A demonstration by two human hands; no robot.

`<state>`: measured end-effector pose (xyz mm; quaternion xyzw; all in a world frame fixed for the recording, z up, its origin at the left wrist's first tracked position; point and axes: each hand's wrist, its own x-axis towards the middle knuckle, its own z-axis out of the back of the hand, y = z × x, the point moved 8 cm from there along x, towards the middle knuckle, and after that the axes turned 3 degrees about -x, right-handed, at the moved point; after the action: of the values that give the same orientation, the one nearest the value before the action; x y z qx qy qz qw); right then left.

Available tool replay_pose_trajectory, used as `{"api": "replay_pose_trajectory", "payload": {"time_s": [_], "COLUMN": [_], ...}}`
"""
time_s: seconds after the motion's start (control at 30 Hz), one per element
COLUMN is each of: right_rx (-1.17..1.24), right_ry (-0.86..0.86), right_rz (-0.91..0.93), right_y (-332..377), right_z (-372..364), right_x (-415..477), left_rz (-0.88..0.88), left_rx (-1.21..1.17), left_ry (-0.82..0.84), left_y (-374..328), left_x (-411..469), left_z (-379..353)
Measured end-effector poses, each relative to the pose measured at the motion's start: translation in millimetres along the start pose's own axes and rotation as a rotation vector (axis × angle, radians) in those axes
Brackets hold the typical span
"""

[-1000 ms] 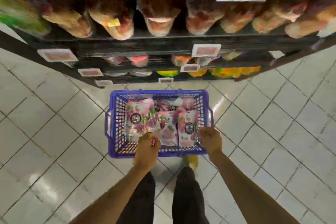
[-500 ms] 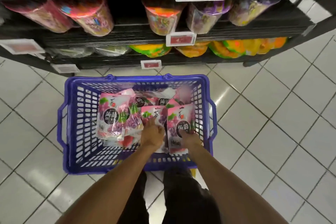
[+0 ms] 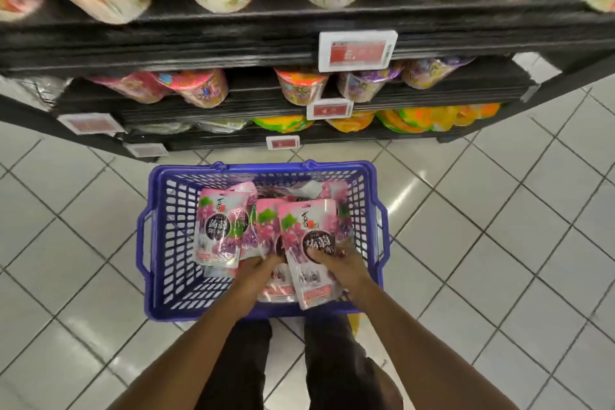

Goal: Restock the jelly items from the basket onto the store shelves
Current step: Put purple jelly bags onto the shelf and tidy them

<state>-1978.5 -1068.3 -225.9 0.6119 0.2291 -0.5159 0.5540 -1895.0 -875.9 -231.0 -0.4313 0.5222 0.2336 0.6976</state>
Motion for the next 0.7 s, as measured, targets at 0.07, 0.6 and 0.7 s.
{"api": "replay_pose_trajectory", "payload": {"time_s": [0.07, 0.6, 0.7], "right_rx": [0.075, 0.309, 0.328], "right_ry": [0.002, -0.078, -0.016], "right_rz": [0.047, 0.583, 0.676], "right_y": [32.2, 310.3, 351.8], "right_z": [9.6, 135.6, 148.3], "right_x": [-33.6, -398.9, -456.6], "left_rz": [-0.026, -0.552, -0.683], "left_rx": [-0.129, -0.357, -0.405], "left_ry": [-0.024, -0.120, -0.100], "left_y": [-16.0, -281.1, -317.9], "left_x": [-32.1, -431.6, -488.8], "left_z": [9.9, 54.7, 56.9]}}
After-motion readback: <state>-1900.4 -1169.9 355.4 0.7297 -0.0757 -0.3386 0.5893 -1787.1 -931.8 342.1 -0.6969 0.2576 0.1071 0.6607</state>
